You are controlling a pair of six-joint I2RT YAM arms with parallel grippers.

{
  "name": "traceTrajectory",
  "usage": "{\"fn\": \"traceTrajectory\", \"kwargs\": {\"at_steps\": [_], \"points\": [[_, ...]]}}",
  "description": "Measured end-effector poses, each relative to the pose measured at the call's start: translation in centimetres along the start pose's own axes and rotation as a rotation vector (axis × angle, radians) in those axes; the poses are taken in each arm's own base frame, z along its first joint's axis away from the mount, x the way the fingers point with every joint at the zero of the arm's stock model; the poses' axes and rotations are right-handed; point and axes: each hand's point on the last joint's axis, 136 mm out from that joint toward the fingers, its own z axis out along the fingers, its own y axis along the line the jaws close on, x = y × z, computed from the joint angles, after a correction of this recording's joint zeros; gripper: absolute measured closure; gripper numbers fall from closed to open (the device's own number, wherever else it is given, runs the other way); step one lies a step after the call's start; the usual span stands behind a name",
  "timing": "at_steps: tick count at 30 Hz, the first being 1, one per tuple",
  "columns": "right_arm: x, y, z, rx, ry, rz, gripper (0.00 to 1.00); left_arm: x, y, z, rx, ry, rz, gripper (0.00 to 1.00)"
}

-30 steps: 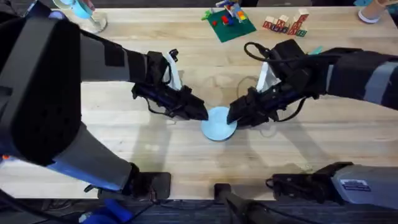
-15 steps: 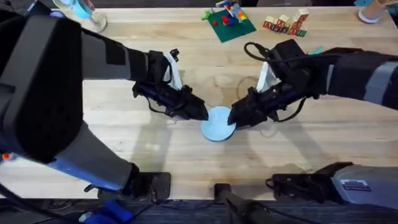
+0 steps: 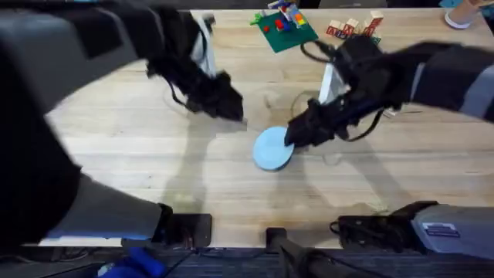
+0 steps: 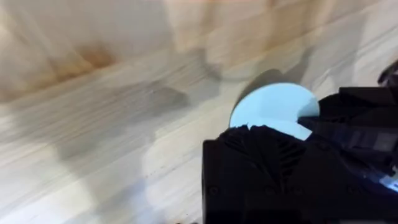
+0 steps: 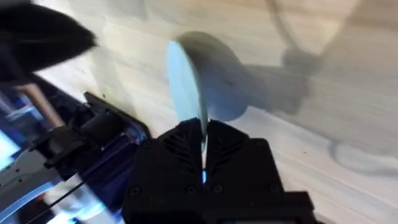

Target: Pick up the plates from the table one by one and place each into a slot on the dish rack.

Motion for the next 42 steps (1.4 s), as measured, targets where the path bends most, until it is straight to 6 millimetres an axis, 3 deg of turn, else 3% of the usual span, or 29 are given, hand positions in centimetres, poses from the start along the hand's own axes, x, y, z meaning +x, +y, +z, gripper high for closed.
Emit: {"fn": "traceTrajectory", "kwargs": {"at_steps": [8,13,15,18,22,30,34,42], "points": [[-4.0,2.1,-5.9,0.180,-0.153,-0.191,0.971,-2.0,-1.2,-7.3,-0.197,-0.137,0.062,0.959],[-5.7,3.2,-11.0,0.278,-0.242,-0.279,0.971,-2.8,-1.1,-10.4,-0.319,-0.188,0.086,0.836],[-6.1,3.3,-13.6,0.326,-0.279,-0.297,0.971,-3.3,-1.1,-11.4,-0.353,-0.213,0.097,0.745],[-6.3,2.7,-17.6,0.410,-0.328,-0.288,0.971,-3.6,-0.9,-11.9,-0.381,-0.227,0.105,0.338],[-5.6,1.1,-22.4,0.514,-0.379,-0.218,0.971,-3.6,-0.5,-12.0,-0.403,-0.227,0.104,0.028],[-3.3,-3.8,-30.0,0.684,-0.517,0.155,0.971,-3.6,-0.3,-12.1,-0.417,-0.228,0.101,0.006],[-2.5,-5.8,-31.5,0.712,-0.570,0.341,0.971,-3.6,-0.2,-12.1,-0.420,-0.228,0.101,0.007],[-2.0,-7.5,-32.9,0.737,-0.658,0.542,0.971,-3.5,-0.2,-12.1,-0.421,-0.225,0.099,0.007]]}}
